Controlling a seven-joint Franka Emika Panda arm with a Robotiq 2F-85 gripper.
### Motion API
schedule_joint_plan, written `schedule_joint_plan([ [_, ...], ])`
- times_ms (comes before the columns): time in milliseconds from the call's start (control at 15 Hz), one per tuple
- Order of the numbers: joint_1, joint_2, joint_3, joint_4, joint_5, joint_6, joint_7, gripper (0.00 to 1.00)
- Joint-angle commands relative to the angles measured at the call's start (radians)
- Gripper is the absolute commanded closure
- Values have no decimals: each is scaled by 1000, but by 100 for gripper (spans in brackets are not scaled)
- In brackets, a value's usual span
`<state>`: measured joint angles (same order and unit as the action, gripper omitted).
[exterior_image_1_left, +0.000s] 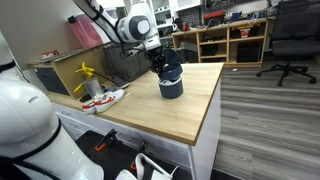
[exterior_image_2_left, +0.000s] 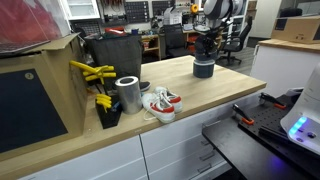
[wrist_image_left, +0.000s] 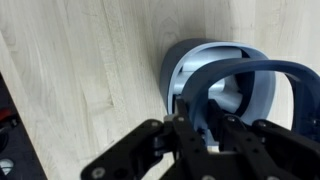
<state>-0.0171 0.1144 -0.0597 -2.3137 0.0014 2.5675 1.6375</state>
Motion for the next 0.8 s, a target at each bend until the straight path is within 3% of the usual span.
schedule_joint_plan([
  [0, 9, 17, -2, 4, 36, 28, 25, 94],
  [733, -1, 28, 8, 11, 232, 4, -27, 94],
])
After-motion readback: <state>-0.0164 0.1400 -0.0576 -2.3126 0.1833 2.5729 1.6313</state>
